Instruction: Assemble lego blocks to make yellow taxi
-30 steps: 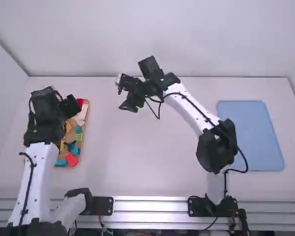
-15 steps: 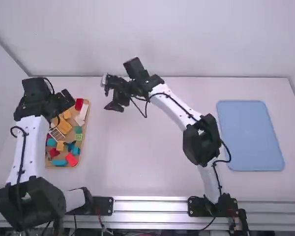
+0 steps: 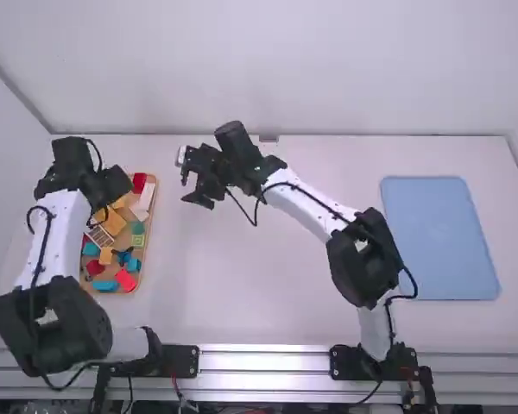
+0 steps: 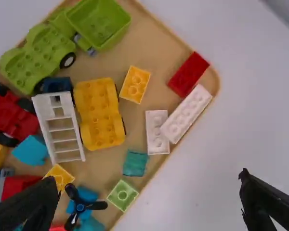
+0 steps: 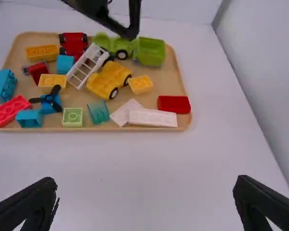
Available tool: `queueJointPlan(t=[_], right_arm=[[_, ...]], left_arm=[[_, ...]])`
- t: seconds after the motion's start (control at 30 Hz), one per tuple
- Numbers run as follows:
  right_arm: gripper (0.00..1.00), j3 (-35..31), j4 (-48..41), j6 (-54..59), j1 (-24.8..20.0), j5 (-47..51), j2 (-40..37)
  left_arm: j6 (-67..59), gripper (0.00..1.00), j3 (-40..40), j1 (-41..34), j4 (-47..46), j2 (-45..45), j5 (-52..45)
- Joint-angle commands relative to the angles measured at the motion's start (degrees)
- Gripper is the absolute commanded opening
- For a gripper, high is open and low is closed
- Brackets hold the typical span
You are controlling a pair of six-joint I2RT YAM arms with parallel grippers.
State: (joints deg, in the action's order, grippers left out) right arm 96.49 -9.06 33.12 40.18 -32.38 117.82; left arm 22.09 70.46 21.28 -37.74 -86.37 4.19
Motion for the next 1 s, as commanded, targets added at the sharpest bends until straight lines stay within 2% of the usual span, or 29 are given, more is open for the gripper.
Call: queueJointPlan(t=[0.0, 0.3, 0.33, 0.4, 0.53, 0.6, 0.67, 0.97], right_arm=[[0.98, -0.9, 1.4, -5.0, -1.2, -2.8, -1.2], [0.98, -0.8, 1.2, -4.7, -0.3, -2.1, -1.7], [0.98, -0.8, 1.2, -4.6, -0.4, -2.0, -1.7], [0.98, -0.8, 1.2, -4.6, -0.3, -2.1, -1.7], [0.98, -0.8, 1.2, -4.6, -0.4, -2.1, -1.7], [0.98, -0.8, 1.2, -4.7, -0.5, -2.1, -1.7], [0.98, -0.8, 1.2, -4.6, -0.5, -2.1, -1.7], [0.98, -0.8, 1.3, -4.7, -0.4, -2.1, -1.7]], left_arm=[[0.0, 0.99, 3.2, 0.4, -1.0, -5.0, 1.3], [0.0, 1.00, 12.3, 1.3, -5.2, -19.8, 1.2], [0.0, 0.98, 12.9, 1.6, -5.4, -20.7, 1.2], [0.2, 0.88, 14.0, 2.5, -5.3, -23.5, 0.7], [0.0, 0.78, 13.8, 4.1, -5.4, -25.2, -0.7], [0.2, 0.78, 13.6, 5.1, -5.1, -25.9, -0.6], [0.5, 0.73, 13.5, 5.7, -4.9, -26.2, -0.5], [0.0, 0.73, 13.5, 6.4, -5.1, -27.8, -0.5]])
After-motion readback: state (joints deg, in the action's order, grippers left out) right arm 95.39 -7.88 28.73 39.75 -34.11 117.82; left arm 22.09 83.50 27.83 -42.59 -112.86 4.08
